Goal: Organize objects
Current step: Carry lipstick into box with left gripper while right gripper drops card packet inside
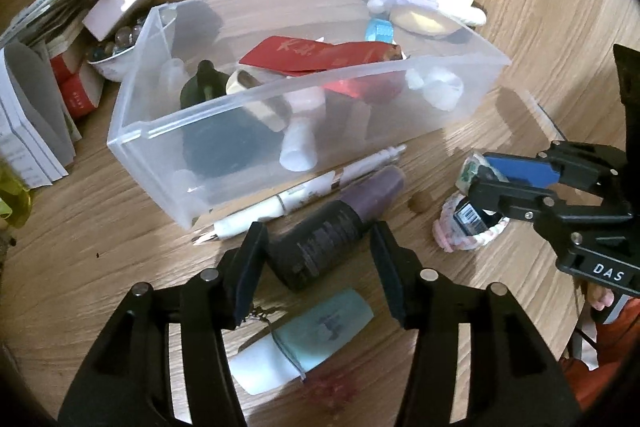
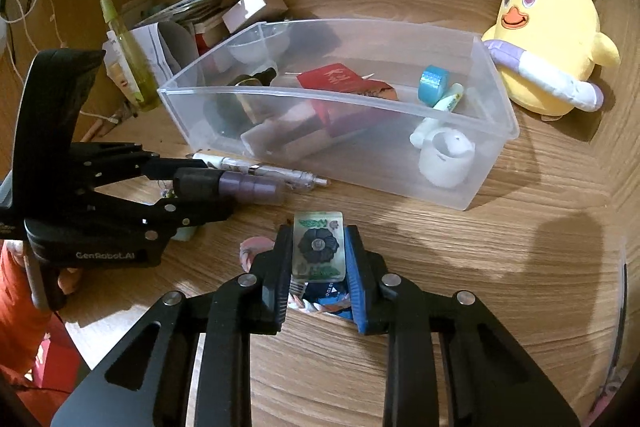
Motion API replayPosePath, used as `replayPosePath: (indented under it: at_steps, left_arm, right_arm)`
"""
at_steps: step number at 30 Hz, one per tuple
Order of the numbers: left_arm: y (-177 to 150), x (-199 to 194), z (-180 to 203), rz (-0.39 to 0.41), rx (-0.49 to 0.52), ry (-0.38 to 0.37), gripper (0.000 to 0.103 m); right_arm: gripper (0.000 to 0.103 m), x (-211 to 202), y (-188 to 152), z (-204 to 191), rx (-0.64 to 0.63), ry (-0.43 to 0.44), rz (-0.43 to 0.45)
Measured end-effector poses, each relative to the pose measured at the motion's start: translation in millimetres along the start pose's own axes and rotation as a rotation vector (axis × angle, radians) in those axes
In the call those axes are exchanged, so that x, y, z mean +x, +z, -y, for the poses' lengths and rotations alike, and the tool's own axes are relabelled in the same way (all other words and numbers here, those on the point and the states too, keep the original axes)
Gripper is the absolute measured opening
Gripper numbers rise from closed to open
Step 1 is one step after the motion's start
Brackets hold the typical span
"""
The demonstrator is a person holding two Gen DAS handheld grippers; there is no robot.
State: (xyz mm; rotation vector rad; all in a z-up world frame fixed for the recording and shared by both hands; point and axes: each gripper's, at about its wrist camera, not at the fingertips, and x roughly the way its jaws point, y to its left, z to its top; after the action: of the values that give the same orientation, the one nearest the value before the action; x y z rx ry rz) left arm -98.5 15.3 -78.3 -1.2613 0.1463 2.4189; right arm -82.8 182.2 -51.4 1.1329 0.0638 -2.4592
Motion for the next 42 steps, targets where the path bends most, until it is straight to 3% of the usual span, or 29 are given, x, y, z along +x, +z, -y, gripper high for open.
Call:
replayPosePath:
  at_steps: [2,10,11,12,20,42]
  left_arm:
    - [-2.4,-6.3,1.0,0.018,-0.002,-0.015,0.046]
    - [-8.3,-30.7,0.4,0.079,-0.036,0.001,0.044]
    - [-9.3,-33.8,-0.2,0.085,-0.040,0.004,0.042]
    - [-9.5,-36.0,-0.5,0.088,-0.042,-0.003,0.033]
    - [-7.5,-57.7,-0.9,0.136,-0.058,-0.013,0.025]
    - [18.5,-119.6,4.0,0.319,-0.078,-0.014,0.025]
  right_arm:
    - [0.023,-1.4,0.8,2.8,0.007,0.002,0.004]
    - [0.023,-8.2,4.2,9.6,0.031,0.010,0.028]
    - [0.023,-9.1,4.5,10.0,0.033,0.011,0.031]
    - [0.023,-10.4,5.3,10.2,0.035,0.011,0.036]
    - [0.023,-22.8,12.3,7.9,0.029,0.009,0.078]
    - [0.023,-58.8,48.2,4.0,0.000,-0.001,0.228]
